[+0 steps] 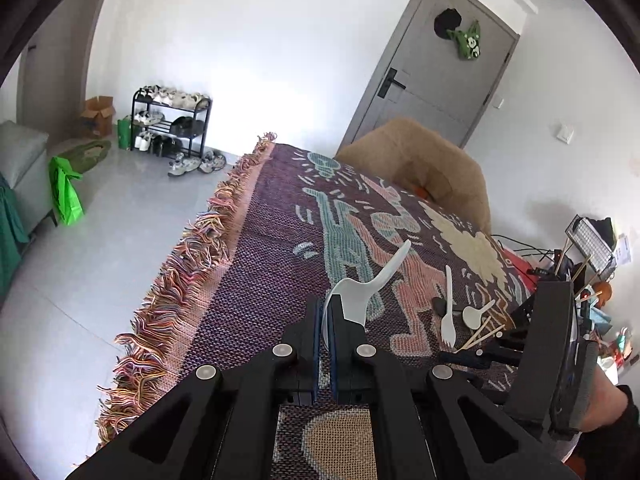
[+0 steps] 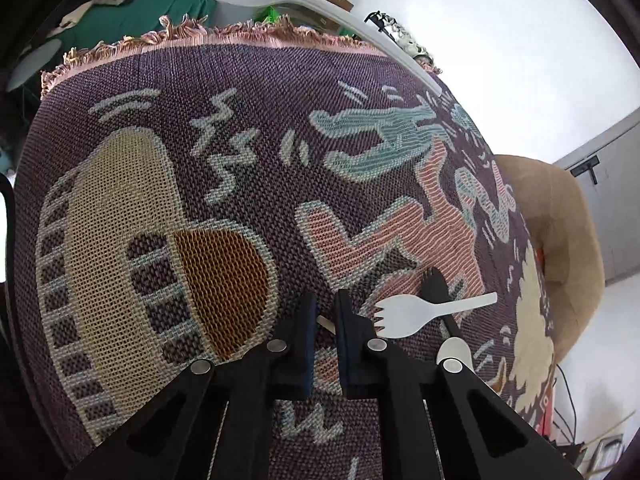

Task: Organize utensils
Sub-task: 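Lift the spoon with the left gripper while the right gripper grasps another white spoon, then carry both spoons over the black holder and open both grippers to drop them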

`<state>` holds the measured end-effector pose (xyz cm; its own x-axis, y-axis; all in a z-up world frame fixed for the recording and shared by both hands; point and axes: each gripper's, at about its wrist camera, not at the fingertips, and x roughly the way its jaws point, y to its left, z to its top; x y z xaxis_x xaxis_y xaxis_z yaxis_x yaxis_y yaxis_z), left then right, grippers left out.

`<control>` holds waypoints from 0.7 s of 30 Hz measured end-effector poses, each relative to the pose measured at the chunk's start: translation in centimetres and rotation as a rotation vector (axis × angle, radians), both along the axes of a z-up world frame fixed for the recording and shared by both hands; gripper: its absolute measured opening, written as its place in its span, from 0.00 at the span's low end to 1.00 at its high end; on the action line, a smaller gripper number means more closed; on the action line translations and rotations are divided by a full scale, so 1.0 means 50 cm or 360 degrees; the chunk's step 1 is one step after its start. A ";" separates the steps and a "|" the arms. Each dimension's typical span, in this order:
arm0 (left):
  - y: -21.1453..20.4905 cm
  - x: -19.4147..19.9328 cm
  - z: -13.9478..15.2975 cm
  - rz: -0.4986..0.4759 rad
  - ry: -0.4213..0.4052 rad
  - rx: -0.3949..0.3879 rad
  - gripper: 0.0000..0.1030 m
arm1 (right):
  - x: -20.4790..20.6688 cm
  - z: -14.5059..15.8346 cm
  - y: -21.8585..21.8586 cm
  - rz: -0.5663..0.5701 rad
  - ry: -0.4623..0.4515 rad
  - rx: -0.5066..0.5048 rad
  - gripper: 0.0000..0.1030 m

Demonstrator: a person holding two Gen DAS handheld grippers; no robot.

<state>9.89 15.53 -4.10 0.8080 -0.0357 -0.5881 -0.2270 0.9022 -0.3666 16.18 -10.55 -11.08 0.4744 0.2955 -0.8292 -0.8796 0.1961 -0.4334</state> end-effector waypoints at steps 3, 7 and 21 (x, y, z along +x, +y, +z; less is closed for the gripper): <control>-0.005 0.001 0.007 -0.0011 -0.0009 0.0012 0.03 | 0.002 0.034 -0.018 -0.0037 0.0046 0.0122 0.09; -0.020 0.005 0.024 -0.0041 -0.0025 0.0053 0.03 | 0.022 0.119 -0.075 -0.0157 0.0090 0.0377 0.08; -0.177 0.032 0.143 -0.0356 -0.0154 0.0398 0.03 | 0.100 0.328 -0.328 -0.0634 0.0011 0.1084 0.05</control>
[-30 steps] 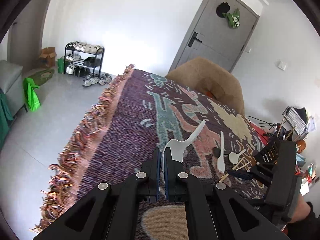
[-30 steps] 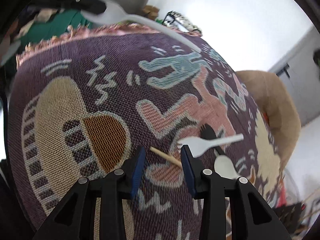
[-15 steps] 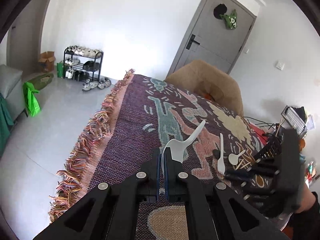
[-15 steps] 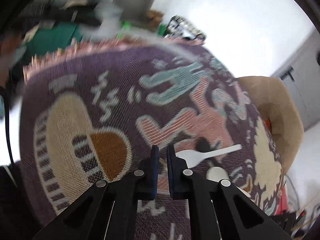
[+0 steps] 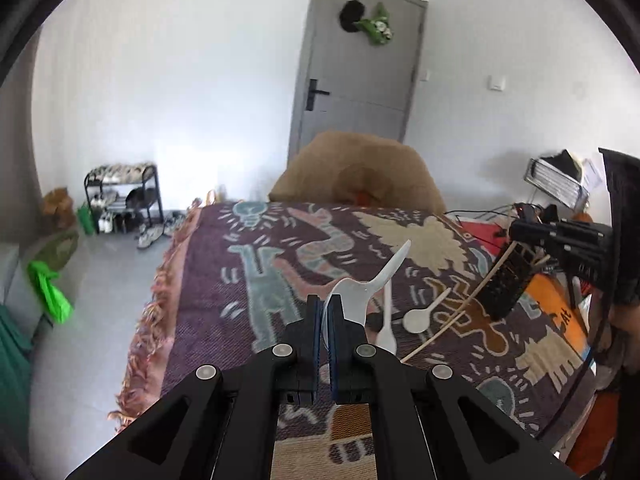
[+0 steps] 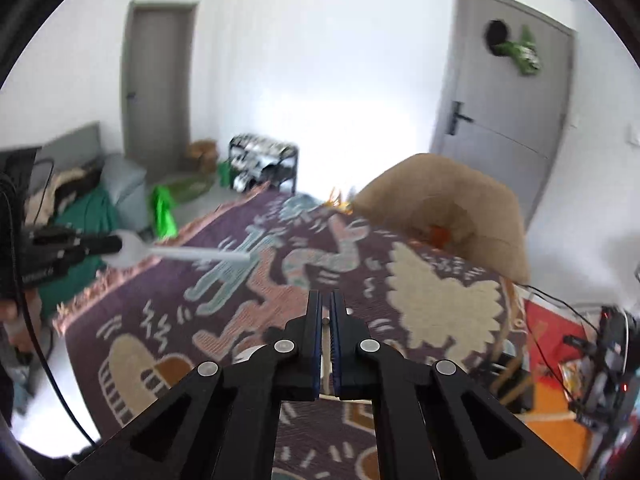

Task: Organize utensils
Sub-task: 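Carry both spoons over the black holder and open both grippers to drop them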

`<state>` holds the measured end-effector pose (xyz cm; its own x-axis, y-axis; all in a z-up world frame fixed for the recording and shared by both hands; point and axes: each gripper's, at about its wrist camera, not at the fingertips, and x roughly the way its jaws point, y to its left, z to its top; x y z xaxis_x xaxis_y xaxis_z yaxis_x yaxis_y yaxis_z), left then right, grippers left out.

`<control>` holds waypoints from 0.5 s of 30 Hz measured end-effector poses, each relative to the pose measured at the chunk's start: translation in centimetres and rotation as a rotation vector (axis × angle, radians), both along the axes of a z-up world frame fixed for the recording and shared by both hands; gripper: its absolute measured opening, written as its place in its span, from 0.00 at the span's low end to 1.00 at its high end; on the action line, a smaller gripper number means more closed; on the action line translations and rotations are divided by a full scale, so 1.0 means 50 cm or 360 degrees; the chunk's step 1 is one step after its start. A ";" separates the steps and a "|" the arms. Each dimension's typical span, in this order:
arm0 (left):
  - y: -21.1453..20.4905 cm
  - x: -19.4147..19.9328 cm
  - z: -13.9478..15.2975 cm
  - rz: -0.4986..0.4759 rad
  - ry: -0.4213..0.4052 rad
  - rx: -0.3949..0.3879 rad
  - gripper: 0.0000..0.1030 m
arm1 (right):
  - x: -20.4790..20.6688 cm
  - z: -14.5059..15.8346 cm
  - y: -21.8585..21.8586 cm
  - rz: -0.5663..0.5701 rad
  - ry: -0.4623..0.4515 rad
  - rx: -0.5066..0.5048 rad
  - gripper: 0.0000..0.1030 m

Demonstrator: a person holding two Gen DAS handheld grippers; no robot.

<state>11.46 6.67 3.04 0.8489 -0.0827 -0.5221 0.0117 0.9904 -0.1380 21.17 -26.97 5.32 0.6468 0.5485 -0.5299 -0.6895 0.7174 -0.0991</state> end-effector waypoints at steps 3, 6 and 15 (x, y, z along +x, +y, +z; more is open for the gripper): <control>-0.030 0.008 0.015 -0.0042 -0.0015 0.0037 0.03 | 0.001 0.023 -0.044 -0.0057 -0.0020 0.0074 0.05; -0.062 0.018 0.031 -0.0084 -0.0027 0.0069 0.03 | -0.003 0.050 -0.081 -0.0094 -0.0054 0.0131 0.05; -0.146 0.030 0.079 -0.0197 -0.0087 0.0142 0.03 | -0.028 0.184 -0.204 -0.0280 -0.0254 0.0308 0.05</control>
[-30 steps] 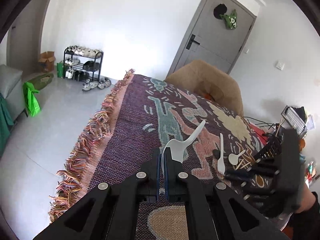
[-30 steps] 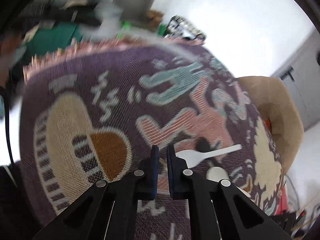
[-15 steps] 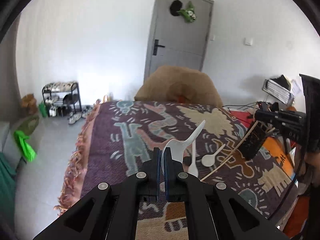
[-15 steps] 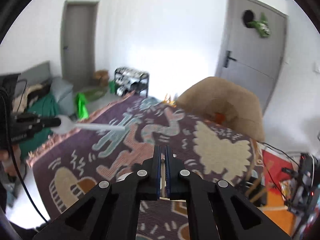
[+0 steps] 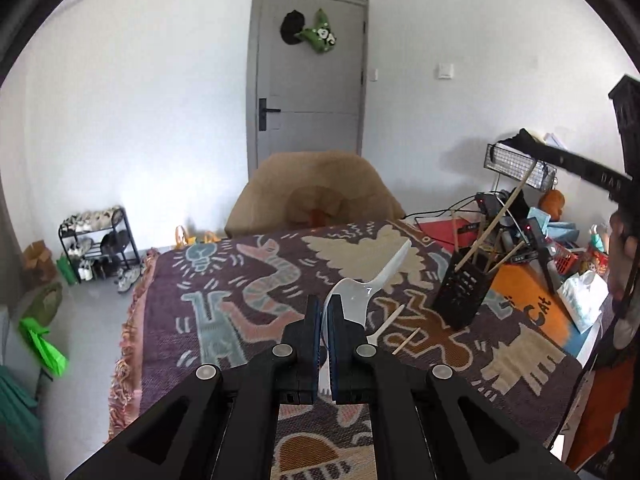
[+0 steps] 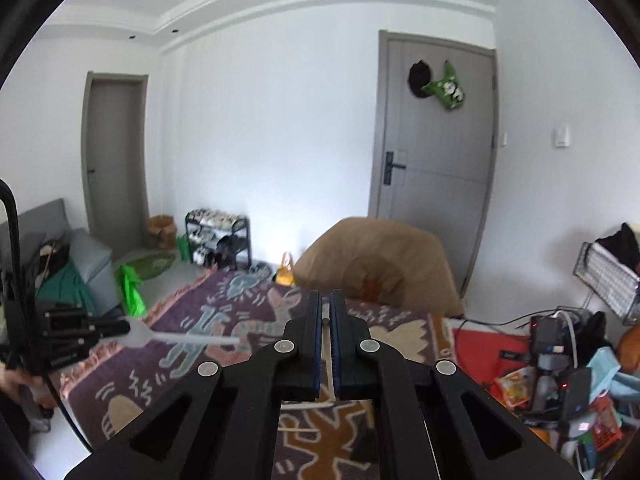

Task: Organize utensils
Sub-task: 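Carry both spoons over the black holder and open both grippers to drop them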

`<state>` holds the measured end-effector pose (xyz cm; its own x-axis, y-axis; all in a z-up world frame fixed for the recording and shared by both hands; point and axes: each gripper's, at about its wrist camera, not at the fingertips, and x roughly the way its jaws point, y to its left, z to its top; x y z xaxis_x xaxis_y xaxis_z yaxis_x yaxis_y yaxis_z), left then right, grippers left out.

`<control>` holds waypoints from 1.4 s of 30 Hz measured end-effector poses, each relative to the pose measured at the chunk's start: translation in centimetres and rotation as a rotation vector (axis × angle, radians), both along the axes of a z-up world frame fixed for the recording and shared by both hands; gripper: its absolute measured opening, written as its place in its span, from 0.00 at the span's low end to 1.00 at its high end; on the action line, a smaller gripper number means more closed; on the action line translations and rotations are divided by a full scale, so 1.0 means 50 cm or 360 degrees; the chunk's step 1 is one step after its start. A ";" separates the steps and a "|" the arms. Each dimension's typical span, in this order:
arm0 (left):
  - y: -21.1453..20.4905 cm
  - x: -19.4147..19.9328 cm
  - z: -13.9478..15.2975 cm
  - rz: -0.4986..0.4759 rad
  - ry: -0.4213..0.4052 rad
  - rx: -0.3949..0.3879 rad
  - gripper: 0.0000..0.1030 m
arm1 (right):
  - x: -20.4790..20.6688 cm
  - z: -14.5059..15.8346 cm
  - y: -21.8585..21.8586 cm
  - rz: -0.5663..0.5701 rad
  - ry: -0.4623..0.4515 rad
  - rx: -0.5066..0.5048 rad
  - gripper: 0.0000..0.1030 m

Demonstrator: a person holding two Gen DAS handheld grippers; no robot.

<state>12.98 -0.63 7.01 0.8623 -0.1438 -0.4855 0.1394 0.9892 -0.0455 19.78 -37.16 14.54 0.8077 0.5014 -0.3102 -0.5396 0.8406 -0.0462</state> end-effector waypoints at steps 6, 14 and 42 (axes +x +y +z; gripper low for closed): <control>-0.052 0.016 0.022 -0.0071 -0.0019 0.0066 0.03 | -0.006 0.037 -0.042 -0.0093 -0.0069 0.0061 0.05; -0.114 0.041 0.063 -0.0145 -0.0056 0.0199 0.03 | 0.024 0.008 -0.085 -0.0153 -0.0019 0.0098 0.05; -0.410 0.233 0.092 -0.0567 0.0333 0.1041 0.03 | 0.010 -0.224 -0.280 -0.0447 0.0356 0.0617 0.76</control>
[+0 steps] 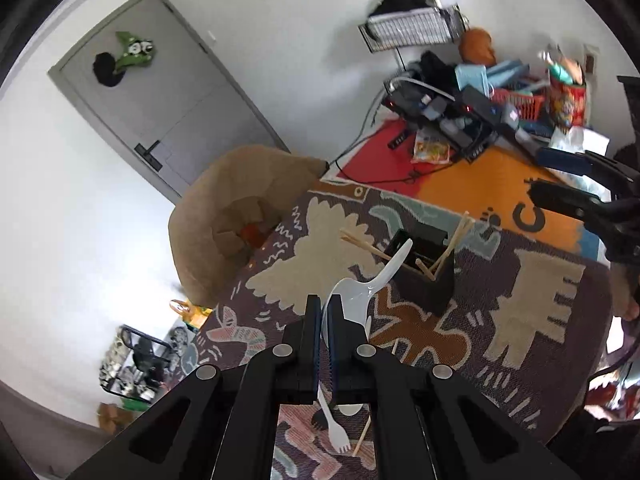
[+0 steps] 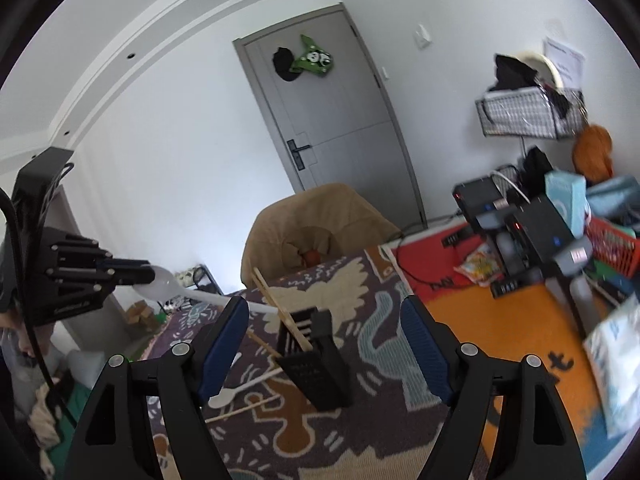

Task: Organize utensils
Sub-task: 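Carry both spoons over the black holder and open both grippers to drop them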

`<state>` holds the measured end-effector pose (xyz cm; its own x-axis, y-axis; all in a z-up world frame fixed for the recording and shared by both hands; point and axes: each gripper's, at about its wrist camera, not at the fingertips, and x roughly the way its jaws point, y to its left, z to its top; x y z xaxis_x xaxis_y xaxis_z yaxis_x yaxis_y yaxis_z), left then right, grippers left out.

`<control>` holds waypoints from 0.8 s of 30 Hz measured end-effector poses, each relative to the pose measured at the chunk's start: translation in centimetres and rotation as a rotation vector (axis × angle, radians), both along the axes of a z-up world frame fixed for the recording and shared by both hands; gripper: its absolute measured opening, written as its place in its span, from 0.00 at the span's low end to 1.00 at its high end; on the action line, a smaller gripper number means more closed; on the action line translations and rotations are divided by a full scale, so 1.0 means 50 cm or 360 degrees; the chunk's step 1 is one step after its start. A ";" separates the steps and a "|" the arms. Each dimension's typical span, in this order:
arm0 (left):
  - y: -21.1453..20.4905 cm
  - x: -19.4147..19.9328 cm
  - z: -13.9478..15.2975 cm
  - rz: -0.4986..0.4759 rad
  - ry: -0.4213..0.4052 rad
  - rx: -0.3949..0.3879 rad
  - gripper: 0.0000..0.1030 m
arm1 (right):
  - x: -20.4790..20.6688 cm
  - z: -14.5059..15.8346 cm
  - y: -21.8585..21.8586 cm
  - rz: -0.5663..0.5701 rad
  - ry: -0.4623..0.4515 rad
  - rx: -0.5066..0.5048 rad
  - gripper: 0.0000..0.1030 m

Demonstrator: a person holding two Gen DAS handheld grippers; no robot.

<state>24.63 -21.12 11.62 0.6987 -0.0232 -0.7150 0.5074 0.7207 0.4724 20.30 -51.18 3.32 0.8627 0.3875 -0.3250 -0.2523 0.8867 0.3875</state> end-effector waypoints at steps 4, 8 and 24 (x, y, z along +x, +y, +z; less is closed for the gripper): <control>-0.039 0.025 -0.017 -0.0010 0.0077 0.0146 0.03 | -0.006 -0.041 -0.012 -0.0018 0.0054 0.0032 0.77; -0.077 0.043 -0.030 -0.0043 0.0135 0.0298 0.03 | -0.013 -0.082 -0.007 0.0009 0.0111 0.0033 0.77; -0.168 0.107 -0.025 -0.0008 0.0289 0.0322 0.05 | -0.010 -0.152 -0.028 0.0033 0.0220 0.0106 0.78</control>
